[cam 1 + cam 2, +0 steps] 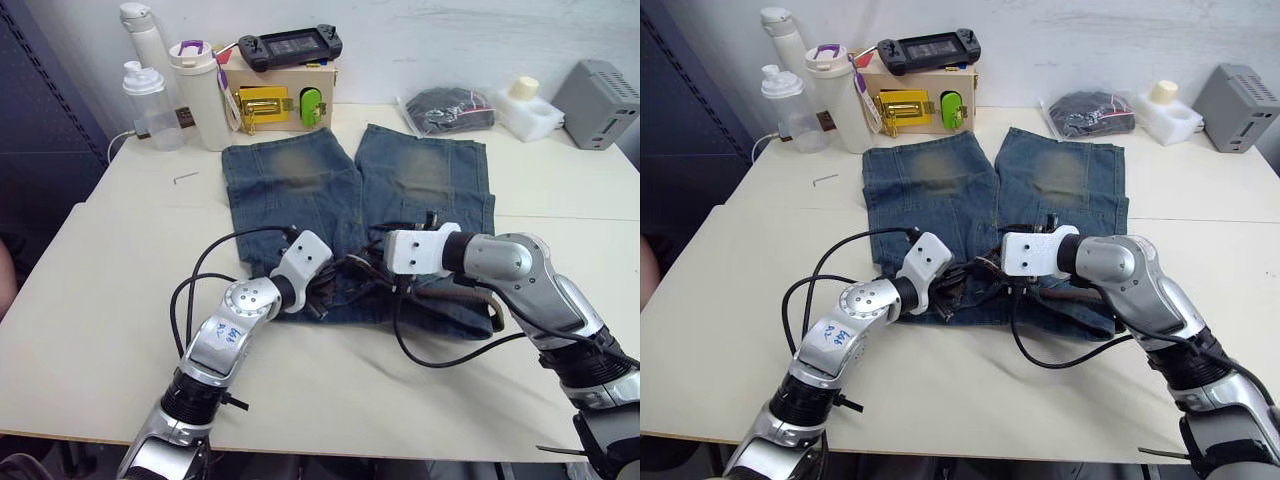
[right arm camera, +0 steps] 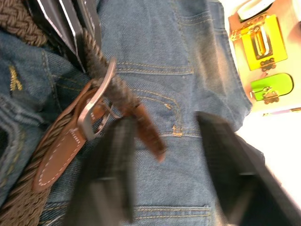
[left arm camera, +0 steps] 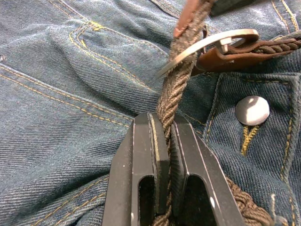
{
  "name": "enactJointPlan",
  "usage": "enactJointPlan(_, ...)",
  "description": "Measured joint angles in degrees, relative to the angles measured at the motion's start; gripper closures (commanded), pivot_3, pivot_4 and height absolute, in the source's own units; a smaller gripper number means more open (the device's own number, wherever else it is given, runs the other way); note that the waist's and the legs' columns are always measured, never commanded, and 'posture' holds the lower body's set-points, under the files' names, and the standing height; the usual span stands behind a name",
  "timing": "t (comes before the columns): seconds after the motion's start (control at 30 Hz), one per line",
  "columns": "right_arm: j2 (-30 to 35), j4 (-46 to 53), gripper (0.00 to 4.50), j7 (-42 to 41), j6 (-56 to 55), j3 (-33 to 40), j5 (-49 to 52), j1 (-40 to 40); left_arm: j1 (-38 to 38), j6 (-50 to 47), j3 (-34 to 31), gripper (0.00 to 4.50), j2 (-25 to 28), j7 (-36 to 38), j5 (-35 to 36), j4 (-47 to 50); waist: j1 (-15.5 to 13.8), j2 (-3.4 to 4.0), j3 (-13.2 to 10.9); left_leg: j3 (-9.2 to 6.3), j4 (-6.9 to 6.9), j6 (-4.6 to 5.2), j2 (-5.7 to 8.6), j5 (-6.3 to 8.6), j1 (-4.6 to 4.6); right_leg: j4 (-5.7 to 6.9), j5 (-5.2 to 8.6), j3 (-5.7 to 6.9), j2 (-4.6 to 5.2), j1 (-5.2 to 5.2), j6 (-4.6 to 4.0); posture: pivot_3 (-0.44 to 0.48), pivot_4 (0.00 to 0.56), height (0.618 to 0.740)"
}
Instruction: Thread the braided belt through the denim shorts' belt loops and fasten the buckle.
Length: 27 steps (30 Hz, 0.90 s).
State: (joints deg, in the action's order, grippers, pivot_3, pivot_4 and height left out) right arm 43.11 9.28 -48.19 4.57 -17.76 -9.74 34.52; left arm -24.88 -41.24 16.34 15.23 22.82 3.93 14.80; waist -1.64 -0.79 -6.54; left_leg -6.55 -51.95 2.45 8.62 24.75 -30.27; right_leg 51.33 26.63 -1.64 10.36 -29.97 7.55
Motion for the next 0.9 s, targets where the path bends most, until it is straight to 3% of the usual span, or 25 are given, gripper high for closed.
enactJointPlan(0.03, -0.05, 0.0, 4.44, -0.08, 0.03, 0.05, -0.07, -0.07, 0.03, 0.01, 0.0, 4.5, 0.0, 0.0, -0.06, 0.0, 0.01, 0.0, 0.0, 0.0, 0.0, 0.0, 0.0, 0.0, 0.0, 0.0, 0.0, 0.0, 0.0, 0.0, 0.0, 0.0, 0.15, 0.645)
enactJointPlan(0.23, -0.42, 0.13, 4.44, -0.46, 0.55, 0.49, -0.08, -0.69, 0.12, 0.5, 0.03, 4.5, 0.23, 0.07, -0.2, 0.01, 0.1, 0.0, 0.0, 0.0, 0.0, 0.0, 0.0, 0.0, 0.01, 0.01, 0.0, 0.0, 0.0, -0.01, 0.0, 0.0, 0.15, 0.645)
enactJointPlan(0.5, -0.86, 0.78, 4.5, -1.15, 1.62, 0.87, -0.06, -2.19, 0.36, 2.92, -2.19, 1.25, -0.1, -0.03, -0.23, -1.64, 0.25, 0.0, 0.0, 0.03, 0.01, -0.01, 0.0, 0.0, -0.1, 0.08, 0.0, -0.01, 0.0, -0.18, 0.0, 0.0, 0.15, 0.645)
enactJointPlan(0.6, -0.86, 1.1, 4.5, -1.15, 1.94, 0.92, -0.06, -2.36, 0.34, 3.33, -2.43, 0.37, -0.1, -0.08, -0.42, -1.87, 0.21, 0.0, 0.0, 0.02, 0.01, -0.01, 0.0, 0.0, -0.12, 0.08, 0.0, -0.01, 0.0, -0.21, 0.0, 0.0, 0.15, 0.645)
enactJointPlan(0.63, -0.91, 1.48, 4.16, -1.12, 2.26, 1.04, -0.06, -2.53, 0.31, 3.48, -2.54, 0.01, -0.1, -0.13, -0.58, -1.96, 0.2, 0.0, 0.0, 0.02, 0.01, -0.01, 0.0, 0.0, -0.12, 0.08, 0.0, -0.01, 0.0, -0.21, 0.0, 0.0, 0.15, 0.645)
enactJointPlan(0.7, -1.1, 1.69, 3.62, -0.98, 2.91, 1.43, -0.06, -2.58, 0.28, 3.6, -2.66, 0.0, -0.1, -0.13, -0.71, -1.99, 0.2, 0.0, 0.0, 0.02, 0.01, -0.01, -0.01, 0.0, -0.12, 0.08, 0.0, -0.01, 0.0, -0.2, 0.0, 0.0, 0.15, 0.645)
enactJointPlan(0.73, -1.27, 1.69, 3.08, -0.72, 3.22, 1.8, -0.08, -2.57, 0.28, 3.61, -2.52, 0.0, -0.12, 0.01, -0.71, -1.99, 0.17, 0.0, 0.0, 0.02, 0.01, -0.01, 0.0, 0.0, -0.13, 0.08, 0.0, -0.01, 0.0, -0.21, 0.0, 0.0, 0.15, 0.645)
enactJointPlan(0.9, -1.45, 1.68, 1.16, -0.21, 3.32, 2.29, -0.43, -2.57, 0.61, 3.33, -2.63, 0.0, -0.03, 1.04, -0.12, -1.7, 0.27, 0.0, 0.0, 0.03, 0.02, -0.01, -0.01, 0.0, -0.14, 0.09, 0.0, -0.01, 0.01, -0.27, 0.0, 0.0, 0.15, 0.645)
